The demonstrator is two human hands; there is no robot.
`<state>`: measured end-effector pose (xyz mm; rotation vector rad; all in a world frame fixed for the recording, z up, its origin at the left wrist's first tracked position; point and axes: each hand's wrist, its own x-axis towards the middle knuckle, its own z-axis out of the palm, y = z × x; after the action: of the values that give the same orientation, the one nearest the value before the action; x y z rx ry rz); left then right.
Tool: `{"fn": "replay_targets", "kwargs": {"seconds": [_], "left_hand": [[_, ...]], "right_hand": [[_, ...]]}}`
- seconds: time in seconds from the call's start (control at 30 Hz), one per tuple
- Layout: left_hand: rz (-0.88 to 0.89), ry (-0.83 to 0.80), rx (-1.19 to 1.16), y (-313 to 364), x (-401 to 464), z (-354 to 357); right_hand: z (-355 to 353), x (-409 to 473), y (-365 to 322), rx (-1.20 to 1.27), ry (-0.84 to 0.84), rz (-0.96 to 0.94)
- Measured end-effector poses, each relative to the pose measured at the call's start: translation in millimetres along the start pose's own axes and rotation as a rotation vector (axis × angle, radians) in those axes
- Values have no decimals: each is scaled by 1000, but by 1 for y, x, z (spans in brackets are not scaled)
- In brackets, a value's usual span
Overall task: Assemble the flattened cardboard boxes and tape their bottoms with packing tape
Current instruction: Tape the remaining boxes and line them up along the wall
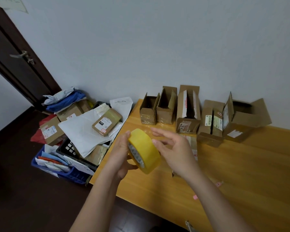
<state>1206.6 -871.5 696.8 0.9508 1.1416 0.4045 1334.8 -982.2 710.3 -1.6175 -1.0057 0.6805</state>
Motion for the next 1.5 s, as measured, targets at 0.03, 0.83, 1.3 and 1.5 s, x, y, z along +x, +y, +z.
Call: {"fn": "replay_targets", "kwargs": {"seconds": [0.03,0.83,1.3,1.5], "left_hand": [[-6,2,0,0,0,0],[78,63,95,-6,-11,3],[1,75,26,-1,-10,1],[13,86,37,3,-12,1]], "right_hand": [[1,1,0,-72,20,-44],[5,-1,4,-539,-114,-256],[10,-6,6,-354,-30,-265],[7,4,15,-333,9,-327]]}}
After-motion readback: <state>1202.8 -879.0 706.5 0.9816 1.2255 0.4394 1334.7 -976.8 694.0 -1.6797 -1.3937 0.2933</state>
